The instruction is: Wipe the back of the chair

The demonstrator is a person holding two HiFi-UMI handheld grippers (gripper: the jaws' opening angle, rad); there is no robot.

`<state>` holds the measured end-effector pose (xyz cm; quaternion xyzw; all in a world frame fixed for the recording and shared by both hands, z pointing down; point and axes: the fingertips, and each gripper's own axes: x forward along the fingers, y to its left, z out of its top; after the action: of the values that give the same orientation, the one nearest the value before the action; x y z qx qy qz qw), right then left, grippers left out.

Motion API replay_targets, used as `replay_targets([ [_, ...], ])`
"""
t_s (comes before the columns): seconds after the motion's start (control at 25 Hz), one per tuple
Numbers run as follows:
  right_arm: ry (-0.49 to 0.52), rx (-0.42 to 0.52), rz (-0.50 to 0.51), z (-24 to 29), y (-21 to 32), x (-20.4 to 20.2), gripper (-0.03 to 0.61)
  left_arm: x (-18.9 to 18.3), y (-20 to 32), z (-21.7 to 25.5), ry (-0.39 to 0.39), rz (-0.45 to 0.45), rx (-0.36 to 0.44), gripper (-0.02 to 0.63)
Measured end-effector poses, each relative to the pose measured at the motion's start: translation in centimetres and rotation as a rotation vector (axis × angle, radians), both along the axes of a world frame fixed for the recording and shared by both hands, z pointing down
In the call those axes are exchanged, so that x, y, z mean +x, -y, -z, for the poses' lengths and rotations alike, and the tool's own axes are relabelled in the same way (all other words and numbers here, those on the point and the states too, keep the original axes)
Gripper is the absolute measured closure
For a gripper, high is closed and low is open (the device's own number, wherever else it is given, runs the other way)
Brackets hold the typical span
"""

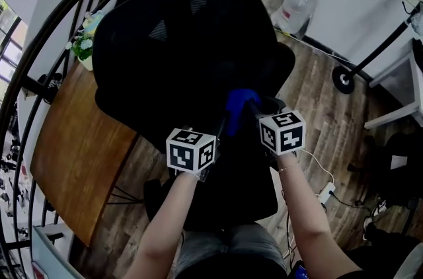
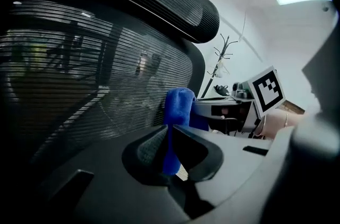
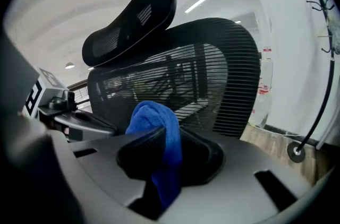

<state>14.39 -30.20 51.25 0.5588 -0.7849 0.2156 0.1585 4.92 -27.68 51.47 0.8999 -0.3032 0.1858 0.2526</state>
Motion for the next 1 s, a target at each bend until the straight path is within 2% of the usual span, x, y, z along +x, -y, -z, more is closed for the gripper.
replay_targets([
  [0.2,-0.021,0.003,-0.058,0.1,-0.3,2.9,0.499,2.5,0.2,0.4,-0.044,-0.038,-0.013,0.581],
  [0.36,-0.028,0.001,-0.103,0.1,-0.7,5.2,0.499,4.3,0.1,0.4,-0.050,-0.067,-0.013,0.581],
  [0.68,-0.017,-0.001,-0.176,0.2,-1.6,8.5,0.499,5.7,-0.4,0.6,-0.058,-0.112,-0.013,0.581],
  [0.8,-0.012,0.002,-0.178,0.5,-2.7,8.8,0.499,5.5,-0.8,0.6,-0.058,-0.121,-0.019,0.581],
  [1.0,0.001,0.016,-0.150,1.2,-4.6,7.3,0.499,3.7,-0.9,0.9,-0.051,-0.079,-0.011,0.581],
])
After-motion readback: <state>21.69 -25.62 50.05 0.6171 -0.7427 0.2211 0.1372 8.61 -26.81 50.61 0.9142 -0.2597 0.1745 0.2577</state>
